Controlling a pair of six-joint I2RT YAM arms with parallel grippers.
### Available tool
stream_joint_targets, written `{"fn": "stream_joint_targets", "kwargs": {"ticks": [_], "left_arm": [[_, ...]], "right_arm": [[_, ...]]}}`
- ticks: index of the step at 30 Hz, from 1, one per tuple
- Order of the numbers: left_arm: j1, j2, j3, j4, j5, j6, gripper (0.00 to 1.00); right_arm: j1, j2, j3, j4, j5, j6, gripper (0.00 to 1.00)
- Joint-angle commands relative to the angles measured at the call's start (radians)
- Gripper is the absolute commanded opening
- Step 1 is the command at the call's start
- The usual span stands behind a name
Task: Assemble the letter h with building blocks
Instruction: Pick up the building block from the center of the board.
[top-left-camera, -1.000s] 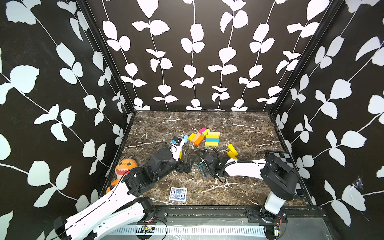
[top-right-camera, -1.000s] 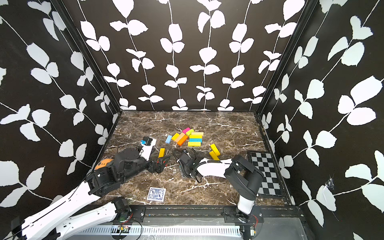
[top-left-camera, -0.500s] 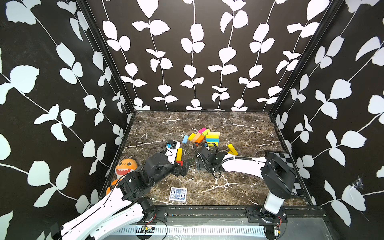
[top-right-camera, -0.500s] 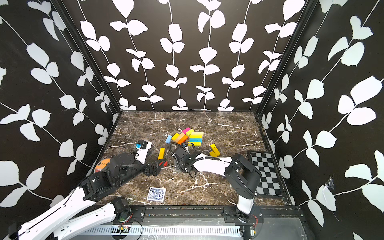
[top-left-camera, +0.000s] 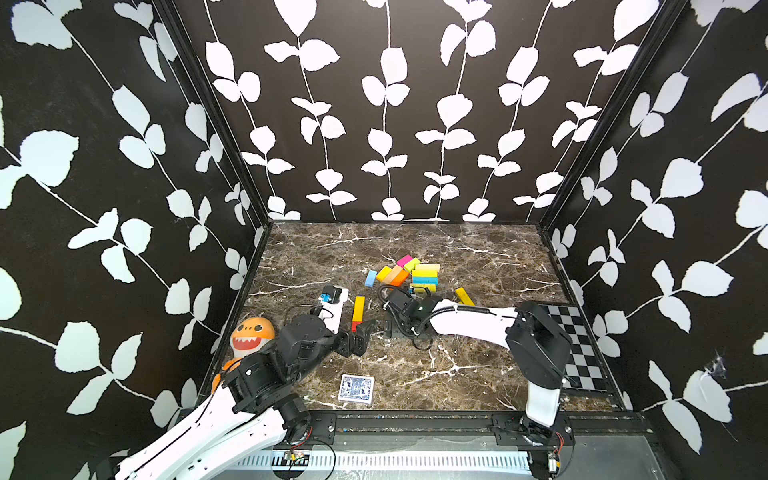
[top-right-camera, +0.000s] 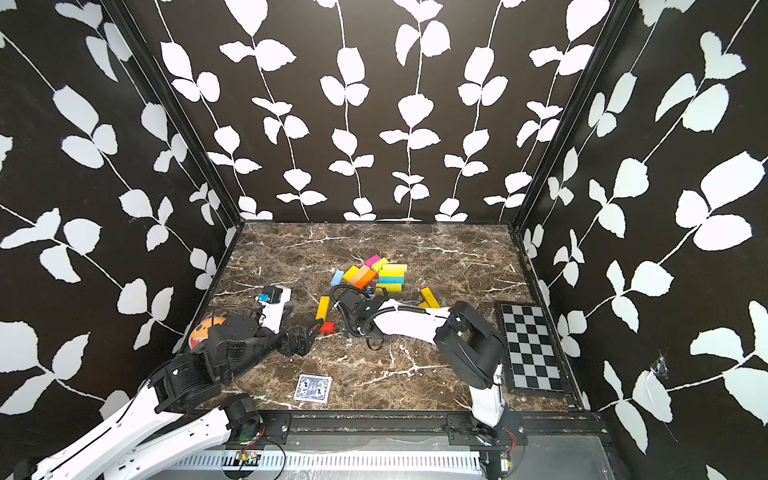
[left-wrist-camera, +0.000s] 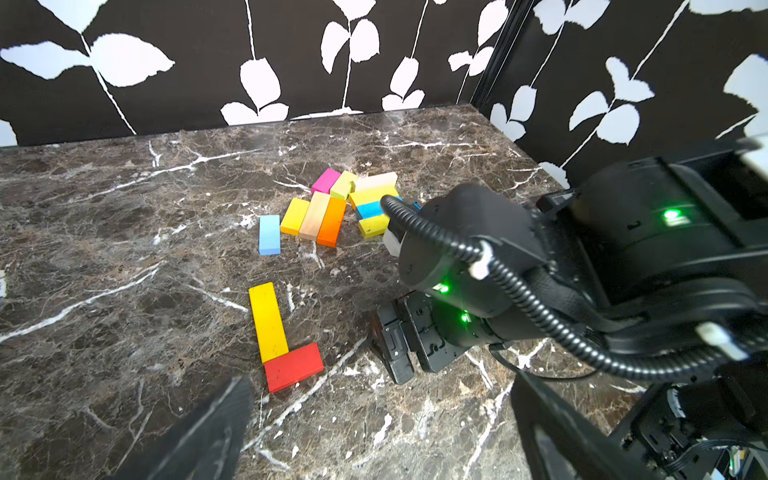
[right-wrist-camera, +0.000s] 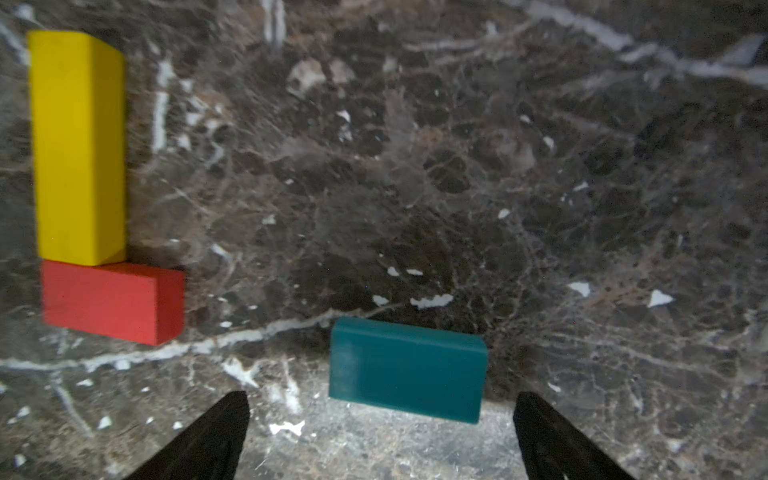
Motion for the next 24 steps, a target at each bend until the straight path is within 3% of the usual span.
{"fn": "stream_joint_targets", "kwargs": {"ticks": [1, 12, 24], "left_arm": [[-0.002, -0.014, -0.020, 0.021, 0.019, 0.000, 0.99], [-0.002, -0.026, -0.026, 0.026, 0.027, -0.003, 0.99], [-0.002, -0.021, -0.022, 0.023, 0.027, -0.004, 0.99]], "right_arm": [[0.006, 0.018, 0.014, -0.055, 0.018, 0.078, 0.99], [0.006, 0.080, 0.077, -0.069, 0.029, 0.055, 0.87], [0.008, 0.118, 0.140, -0.065, 0.027, 0.009, 0.55]]}}
